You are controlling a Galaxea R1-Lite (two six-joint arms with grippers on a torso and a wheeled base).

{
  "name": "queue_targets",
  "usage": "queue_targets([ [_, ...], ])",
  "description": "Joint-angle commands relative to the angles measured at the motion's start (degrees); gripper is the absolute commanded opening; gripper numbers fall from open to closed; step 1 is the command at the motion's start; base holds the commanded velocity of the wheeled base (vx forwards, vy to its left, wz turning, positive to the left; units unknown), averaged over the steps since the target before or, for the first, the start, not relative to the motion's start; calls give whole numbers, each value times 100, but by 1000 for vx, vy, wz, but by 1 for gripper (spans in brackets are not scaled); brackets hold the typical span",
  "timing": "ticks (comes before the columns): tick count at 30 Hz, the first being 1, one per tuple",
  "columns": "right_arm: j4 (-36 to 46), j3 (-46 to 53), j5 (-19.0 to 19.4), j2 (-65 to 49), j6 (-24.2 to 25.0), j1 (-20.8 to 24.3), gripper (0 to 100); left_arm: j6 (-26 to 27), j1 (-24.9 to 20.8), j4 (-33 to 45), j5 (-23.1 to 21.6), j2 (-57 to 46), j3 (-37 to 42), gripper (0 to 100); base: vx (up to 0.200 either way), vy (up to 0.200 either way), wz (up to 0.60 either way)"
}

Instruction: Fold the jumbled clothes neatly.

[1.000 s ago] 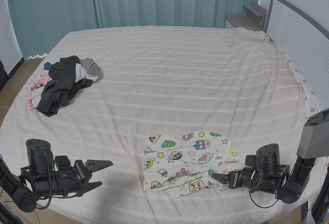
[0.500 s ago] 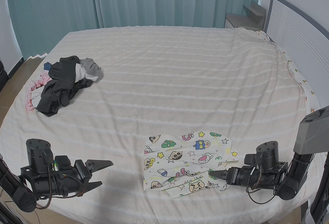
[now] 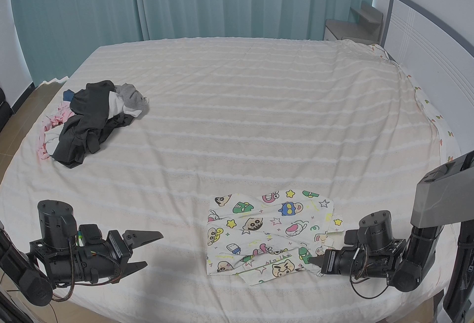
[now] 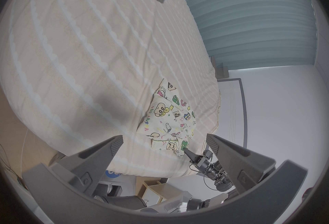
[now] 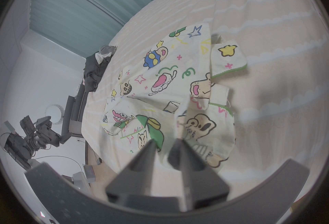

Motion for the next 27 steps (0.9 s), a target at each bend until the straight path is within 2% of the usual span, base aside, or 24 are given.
queue_targets([
  [1, -11, 105, 2, 33, -129, -107, 0, -2, -1, -3, -1, 9, 1, 100, 0, 0, 0],
  [5, -37, 228, 2, -64, -419, -291, 0, 7, -1, -3, -1, 9, 1, 100, 0, 0, 0],
  [10, -20, 351, 28, -415, -489, -467, 0, 7, -1, -3, -1, 9, 1, 100, 0, 0, 0],
  [16, -29, 764, 213, -582, -771, -502, 0, 7, -9, 6, -1, 9, 1, 100, 0, 0, 0],
  [17, -46, 931, 388, -574, -1228, -643, 0, 7, -9, 6, -1, 9, 1, 100, 0, 0, 0],
  [22, -64, 983, 415, -459, -1966, -898, 0, 7, -9, 6, -1, 9, 10, 100, 0, 0, 0],
  [27, -64, 1230, 424, -284, -2511, -889, 0, 16, -18, -3, -1, 9, 10, 100, 0, 0, 0],
])
